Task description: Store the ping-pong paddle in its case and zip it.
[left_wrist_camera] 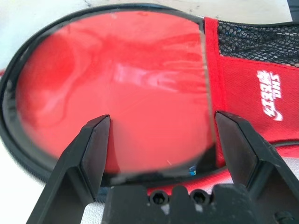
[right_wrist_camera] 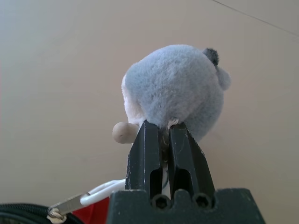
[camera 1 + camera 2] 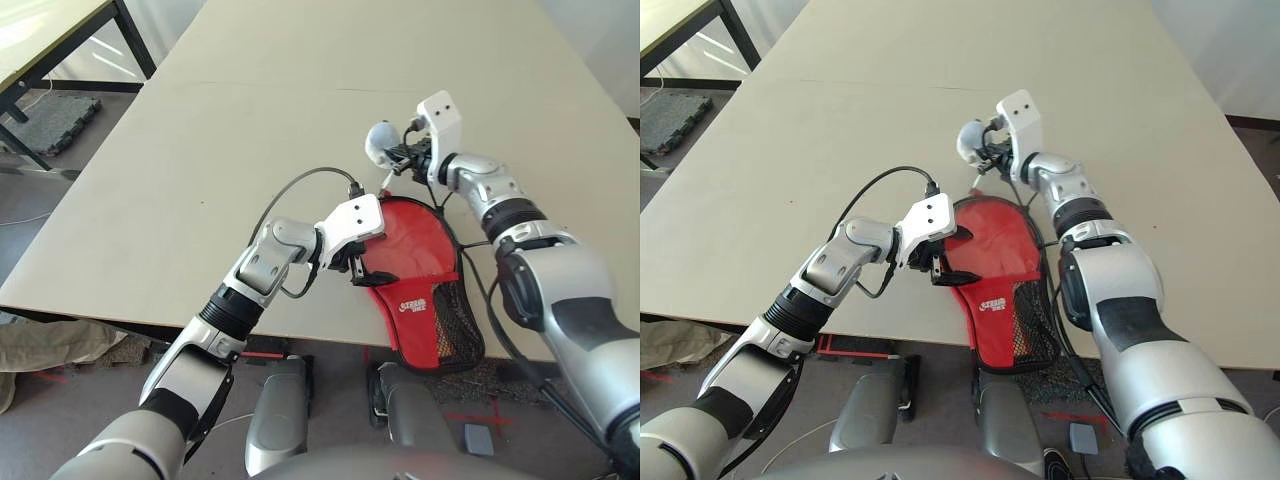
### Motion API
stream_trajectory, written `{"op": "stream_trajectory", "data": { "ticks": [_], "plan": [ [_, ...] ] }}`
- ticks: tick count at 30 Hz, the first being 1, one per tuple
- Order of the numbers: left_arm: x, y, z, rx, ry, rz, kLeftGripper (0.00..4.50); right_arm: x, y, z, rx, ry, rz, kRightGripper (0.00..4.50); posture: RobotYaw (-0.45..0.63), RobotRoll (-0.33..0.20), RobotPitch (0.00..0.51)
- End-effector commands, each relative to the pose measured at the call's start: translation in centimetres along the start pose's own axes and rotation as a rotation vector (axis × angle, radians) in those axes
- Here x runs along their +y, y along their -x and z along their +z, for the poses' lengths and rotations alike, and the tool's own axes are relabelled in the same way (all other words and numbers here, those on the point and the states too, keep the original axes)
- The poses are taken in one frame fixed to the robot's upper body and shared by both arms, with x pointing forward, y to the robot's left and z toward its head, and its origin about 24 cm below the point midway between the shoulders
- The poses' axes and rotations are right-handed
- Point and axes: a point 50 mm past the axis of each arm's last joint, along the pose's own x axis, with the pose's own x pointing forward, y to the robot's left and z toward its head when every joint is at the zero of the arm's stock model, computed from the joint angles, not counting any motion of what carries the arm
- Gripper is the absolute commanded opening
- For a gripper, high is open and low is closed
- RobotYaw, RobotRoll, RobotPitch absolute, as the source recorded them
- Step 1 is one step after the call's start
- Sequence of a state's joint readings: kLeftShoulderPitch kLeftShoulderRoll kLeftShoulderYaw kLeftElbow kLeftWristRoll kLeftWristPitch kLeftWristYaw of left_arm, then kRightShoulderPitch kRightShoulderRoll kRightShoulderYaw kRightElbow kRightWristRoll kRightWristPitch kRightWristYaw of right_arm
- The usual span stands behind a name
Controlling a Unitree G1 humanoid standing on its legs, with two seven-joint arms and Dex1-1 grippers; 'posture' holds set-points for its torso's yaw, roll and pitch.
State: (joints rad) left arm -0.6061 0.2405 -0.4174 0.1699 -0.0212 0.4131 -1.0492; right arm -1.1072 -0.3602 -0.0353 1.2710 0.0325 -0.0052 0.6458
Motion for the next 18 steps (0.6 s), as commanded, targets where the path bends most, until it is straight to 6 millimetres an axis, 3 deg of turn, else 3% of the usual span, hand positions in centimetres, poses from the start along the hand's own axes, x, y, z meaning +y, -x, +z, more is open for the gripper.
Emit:
{"op": "stream_trajectory", "data": {
  "ticks": [1, 18],
  "plan": [
    [-0.9, -0.8, -1.0, 0.036, 0.032, -0.051, 4.5, -1.8, 1.4, -0.8, -0.005, -0.011, -0.072, 0.02, 0.2, 0.0, 0.183],
    [-1.5, -1.5, -1.6, 0.089, 0.021, -0.103, 4.5, -4.3, 3.8, -2.2, 0.019, -0.018, -0.165, 0.02, 0.18, 0.0, 0.195]
  ]
}}
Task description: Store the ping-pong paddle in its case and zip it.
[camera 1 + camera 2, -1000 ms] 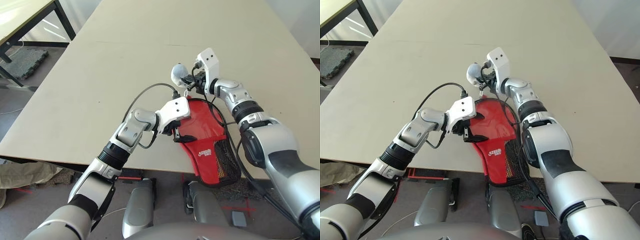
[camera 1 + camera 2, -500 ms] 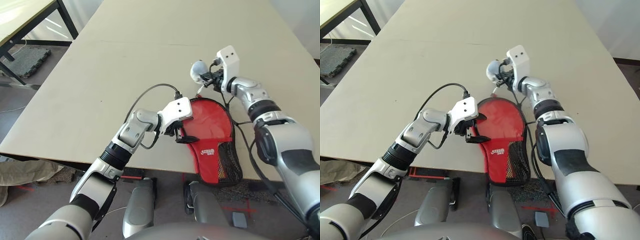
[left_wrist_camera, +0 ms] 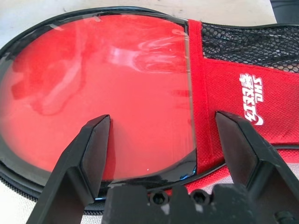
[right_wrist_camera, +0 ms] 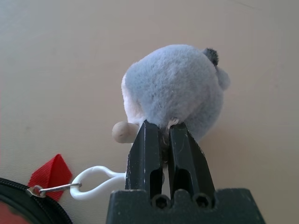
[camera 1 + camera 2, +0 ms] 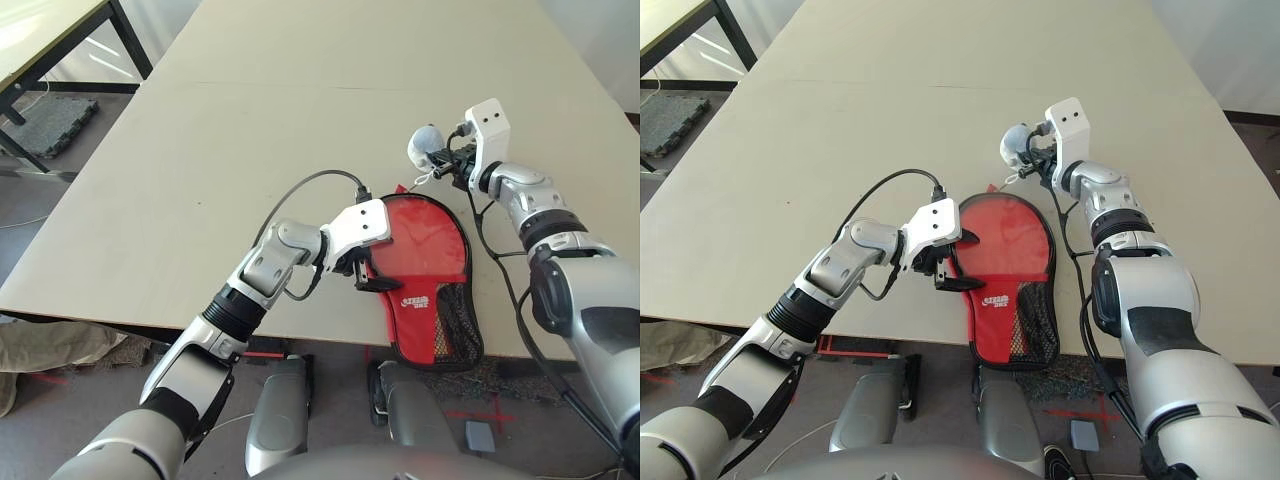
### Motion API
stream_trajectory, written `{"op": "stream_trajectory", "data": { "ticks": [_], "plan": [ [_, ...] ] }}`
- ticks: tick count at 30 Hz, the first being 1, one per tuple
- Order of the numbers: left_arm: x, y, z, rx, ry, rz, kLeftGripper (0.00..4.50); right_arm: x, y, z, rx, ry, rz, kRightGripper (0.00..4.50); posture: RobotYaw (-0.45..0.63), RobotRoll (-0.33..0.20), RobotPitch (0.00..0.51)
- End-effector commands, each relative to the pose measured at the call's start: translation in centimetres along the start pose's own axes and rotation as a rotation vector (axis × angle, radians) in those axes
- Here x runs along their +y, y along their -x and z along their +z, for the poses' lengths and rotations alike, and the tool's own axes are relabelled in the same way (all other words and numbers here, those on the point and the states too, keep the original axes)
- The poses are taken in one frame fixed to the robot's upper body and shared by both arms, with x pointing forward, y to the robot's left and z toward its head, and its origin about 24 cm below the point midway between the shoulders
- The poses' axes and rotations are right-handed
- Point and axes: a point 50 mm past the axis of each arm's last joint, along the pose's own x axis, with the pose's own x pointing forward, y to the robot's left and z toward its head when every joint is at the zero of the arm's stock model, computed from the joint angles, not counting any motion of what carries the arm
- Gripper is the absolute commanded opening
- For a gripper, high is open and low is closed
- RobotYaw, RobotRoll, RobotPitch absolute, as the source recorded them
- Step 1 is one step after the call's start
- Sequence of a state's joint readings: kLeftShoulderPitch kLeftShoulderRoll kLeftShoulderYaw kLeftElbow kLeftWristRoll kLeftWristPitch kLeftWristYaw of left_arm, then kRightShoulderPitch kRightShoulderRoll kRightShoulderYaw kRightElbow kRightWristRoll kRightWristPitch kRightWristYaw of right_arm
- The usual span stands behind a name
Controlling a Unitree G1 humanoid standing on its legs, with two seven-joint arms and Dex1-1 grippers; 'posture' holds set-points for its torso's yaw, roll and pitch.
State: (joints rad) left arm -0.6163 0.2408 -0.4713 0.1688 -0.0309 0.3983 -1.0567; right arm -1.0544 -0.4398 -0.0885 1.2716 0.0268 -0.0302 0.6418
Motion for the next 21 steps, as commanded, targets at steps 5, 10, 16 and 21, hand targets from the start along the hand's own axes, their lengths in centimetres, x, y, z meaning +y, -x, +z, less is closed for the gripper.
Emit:
{"op": "stream_trajectory", "data": {
  "ticks": [5, 10, 16, 21],
  "plan": [
    [-0.9, -0.8, -2.0, 0.082, 0.054, -0.055, 4.5, -3.0, 2.5, -1.3, 0.025, 0.004, -0.089, 0.02, 0.16, 0.0, 0.203],
    [-0.9, -1.0, -2.0, 0.084, 0.052, -0.066, 4.5, -4.3, 4.4, -2.4, 0.039, -0.017, -0.064, 0.02, 0.13, 0.0, 0.209],
    [-0.5, -1.1, -2.2, 0.094, 0.04, -0.072, 4.5, -5.9, 7.2, -3.6, 0.063, -0.024, -0.052, 0.02, 0.09, 0.0, 0.206],
    [0.3, -1.1, -2.6, 0.1, 0.04, -0.057, 4.5, -6.0, 9.5, -4.5, 0.076, -0.048, 0.024, 0.02, 0.06, 0.0, 0.194]
  ]
}}
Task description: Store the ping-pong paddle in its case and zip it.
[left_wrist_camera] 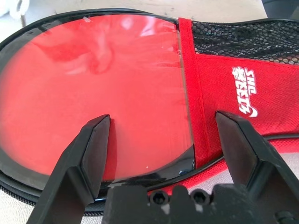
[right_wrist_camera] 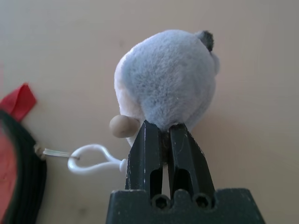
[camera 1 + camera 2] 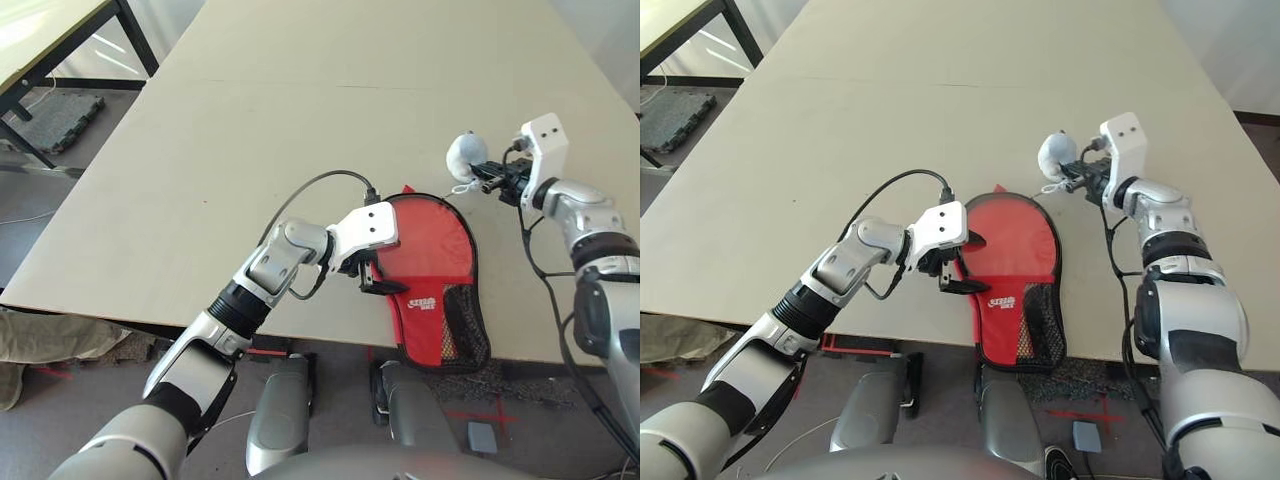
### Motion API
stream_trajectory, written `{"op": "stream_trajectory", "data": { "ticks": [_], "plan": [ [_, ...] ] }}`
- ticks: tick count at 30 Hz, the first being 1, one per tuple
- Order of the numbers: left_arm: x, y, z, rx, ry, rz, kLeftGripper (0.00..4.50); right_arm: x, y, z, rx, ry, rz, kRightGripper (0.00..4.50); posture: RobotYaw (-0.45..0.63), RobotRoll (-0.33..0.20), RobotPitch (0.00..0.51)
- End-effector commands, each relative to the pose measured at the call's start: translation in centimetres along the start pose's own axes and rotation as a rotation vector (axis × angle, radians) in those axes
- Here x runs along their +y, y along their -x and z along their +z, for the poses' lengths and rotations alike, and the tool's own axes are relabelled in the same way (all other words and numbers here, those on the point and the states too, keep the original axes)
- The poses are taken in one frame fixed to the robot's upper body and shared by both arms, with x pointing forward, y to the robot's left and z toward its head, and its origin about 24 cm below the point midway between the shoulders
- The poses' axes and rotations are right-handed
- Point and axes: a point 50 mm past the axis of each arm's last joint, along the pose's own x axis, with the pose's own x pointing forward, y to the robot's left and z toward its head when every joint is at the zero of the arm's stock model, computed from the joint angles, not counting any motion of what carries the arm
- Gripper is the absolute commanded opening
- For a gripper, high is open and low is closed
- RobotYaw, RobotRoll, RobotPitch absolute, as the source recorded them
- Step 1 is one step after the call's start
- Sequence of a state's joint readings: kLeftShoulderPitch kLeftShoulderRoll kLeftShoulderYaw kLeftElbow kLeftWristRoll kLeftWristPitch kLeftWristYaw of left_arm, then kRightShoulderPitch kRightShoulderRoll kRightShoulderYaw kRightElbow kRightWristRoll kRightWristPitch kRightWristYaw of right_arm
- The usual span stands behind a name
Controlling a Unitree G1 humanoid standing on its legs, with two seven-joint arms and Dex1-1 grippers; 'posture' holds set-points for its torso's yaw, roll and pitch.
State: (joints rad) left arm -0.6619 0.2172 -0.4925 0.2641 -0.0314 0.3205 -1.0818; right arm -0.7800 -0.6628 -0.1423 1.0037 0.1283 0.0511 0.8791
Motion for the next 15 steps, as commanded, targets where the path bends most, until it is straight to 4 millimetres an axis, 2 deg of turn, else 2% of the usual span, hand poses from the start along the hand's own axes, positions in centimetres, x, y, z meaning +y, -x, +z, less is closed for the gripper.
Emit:
{"op": "stream_trajectory", "data": {
  "ticks": [1, 9, 15],
  "plan": [
    [-0.1, -0.2, -2.9, 0.105, 0.077, -0.013, 4.5, -0.5, 2.4, -1.1, 0.04, -0.044, 0.02, 0.02, 0.05, 0.0, 0.19],
    [1.1, -0.4, -3.6, 0.118, 0.084, 0.014, 4.5, 2.7, 5.7, -2.0, 0.089, -0.1, 0.158, 0.02, 0.01, 0.0, 0.158],
    [1.7, -0.5, -3.9, 0.121, 0.085, 0.03, 4.5, 4.2, 7.1, -2.2, 0.12, -0.135, 0.198, 0.02, 0.0, 0.0, 0.142]
  ]
}}
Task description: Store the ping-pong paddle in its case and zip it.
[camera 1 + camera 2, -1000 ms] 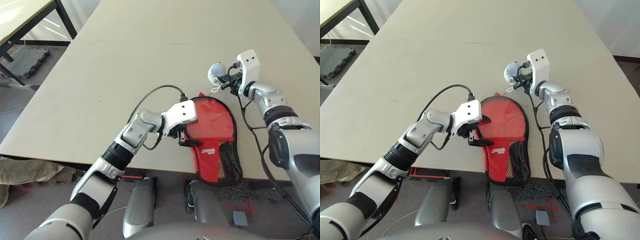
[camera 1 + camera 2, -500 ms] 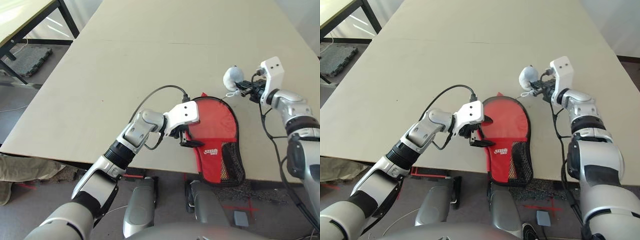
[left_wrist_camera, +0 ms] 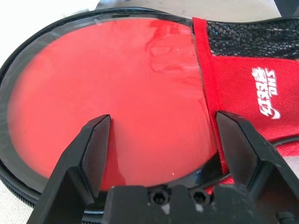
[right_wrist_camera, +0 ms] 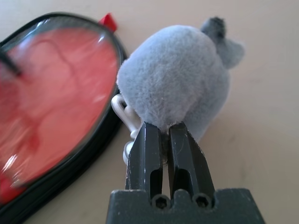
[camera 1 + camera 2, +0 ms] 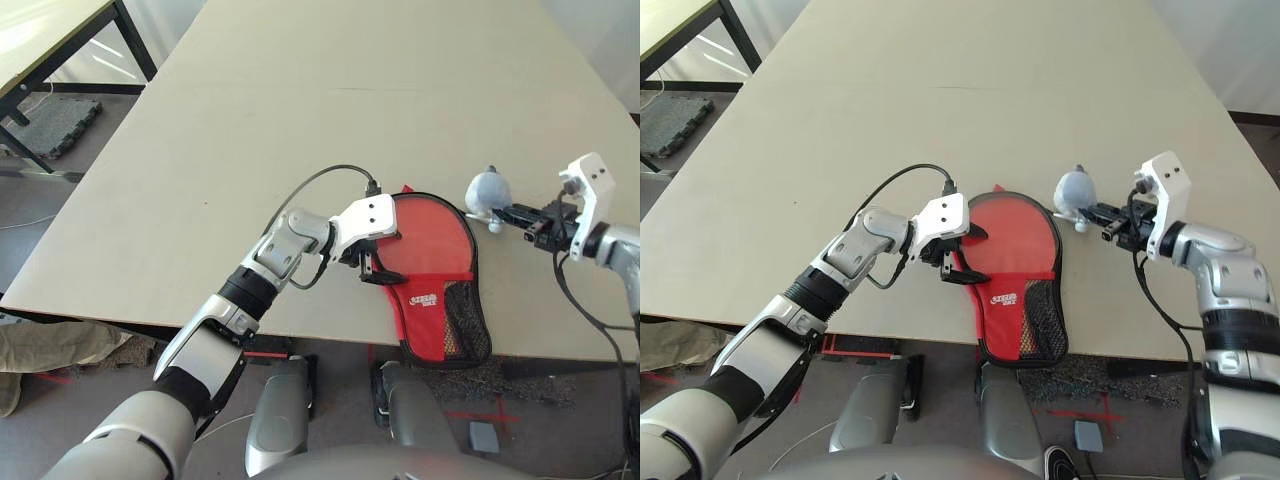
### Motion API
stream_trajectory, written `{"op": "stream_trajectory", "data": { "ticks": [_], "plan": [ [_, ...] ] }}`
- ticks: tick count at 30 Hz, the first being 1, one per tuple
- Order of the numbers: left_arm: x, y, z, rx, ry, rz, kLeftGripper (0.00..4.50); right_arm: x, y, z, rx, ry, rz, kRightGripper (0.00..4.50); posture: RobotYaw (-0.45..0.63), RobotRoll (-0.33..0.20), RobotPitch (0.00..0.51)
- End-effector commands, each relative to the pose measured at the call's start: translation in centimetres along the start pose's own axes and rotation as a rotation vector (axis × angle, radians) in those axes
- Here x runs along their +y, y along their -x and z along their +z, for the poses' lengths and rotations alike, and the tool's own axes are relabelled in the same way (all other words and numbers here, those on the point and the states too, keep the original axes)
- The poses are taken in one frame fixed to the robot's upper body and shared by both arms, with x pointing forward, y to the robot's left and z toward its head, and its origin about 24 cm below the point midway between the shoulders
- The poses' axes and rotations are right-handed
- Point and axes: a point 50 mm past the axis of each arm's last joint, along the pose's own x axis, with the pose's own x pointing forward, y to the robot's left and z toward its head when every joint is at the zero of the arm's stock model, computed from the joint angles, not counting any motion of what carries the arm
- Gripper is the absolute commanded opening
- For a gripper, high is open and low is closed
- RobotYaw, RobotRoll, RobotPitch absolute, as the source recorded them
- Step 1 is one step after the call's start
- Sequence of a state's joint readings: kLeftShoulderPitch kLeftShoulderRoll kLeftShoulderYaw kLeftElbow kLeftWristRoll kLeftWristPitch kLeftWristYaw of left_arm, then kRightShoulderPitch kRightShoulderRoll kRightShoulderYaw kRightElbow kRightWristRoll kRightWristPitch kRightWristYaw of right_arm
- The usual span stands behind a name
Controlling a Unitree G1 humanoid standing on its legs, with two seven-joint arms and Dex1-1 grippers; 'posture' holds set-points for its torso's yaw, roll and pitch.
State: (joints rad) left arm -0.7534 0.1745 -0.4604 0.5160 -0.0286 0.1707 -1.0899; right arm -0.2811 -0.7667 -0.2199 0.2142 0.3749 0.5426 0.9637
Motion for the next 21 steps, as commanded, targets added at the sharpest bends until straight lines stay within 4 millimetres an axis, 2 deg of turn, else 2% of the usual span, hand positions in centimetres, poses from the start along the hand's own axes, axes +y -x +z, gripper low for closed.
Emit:
{"op": "stream_trajectory", "data": {
  "ticks": [1, 9, 17, 21],
  "plan": [
    [-0.2, -0.2, -3.2, 0.131, 0.078, 0.015, 4.5, 0.8, 0.9, -0.4, 0.027, -0.033, 0.023, 0.02, -0.01, 0.0, 0.138],
    [0.3, -0.7, -3.0, 0.128, 0.071, 0.024, 4.5, 1.9, 2.4, -1.4, 0.063, -0.063, 0.062, 0.02, -0.02, 0.0, 0.133],
    [0.4, -0.8, -3.0, 0.125, 0.067, 0.016, 4.5, 0.2, 4.3, -2.7, 0.094, -0.074, -0.053, 0.02, -0.02, 0.0, 0.14],
    [0.4, -0.8, -3.0, 0.125, 0.065, 0.014, 4.5, 0.2, 5.2, -3.9, 0.115, -0.105, -0.056, 0.02, -0.02, 0.0, 0.142]
  ]
}}
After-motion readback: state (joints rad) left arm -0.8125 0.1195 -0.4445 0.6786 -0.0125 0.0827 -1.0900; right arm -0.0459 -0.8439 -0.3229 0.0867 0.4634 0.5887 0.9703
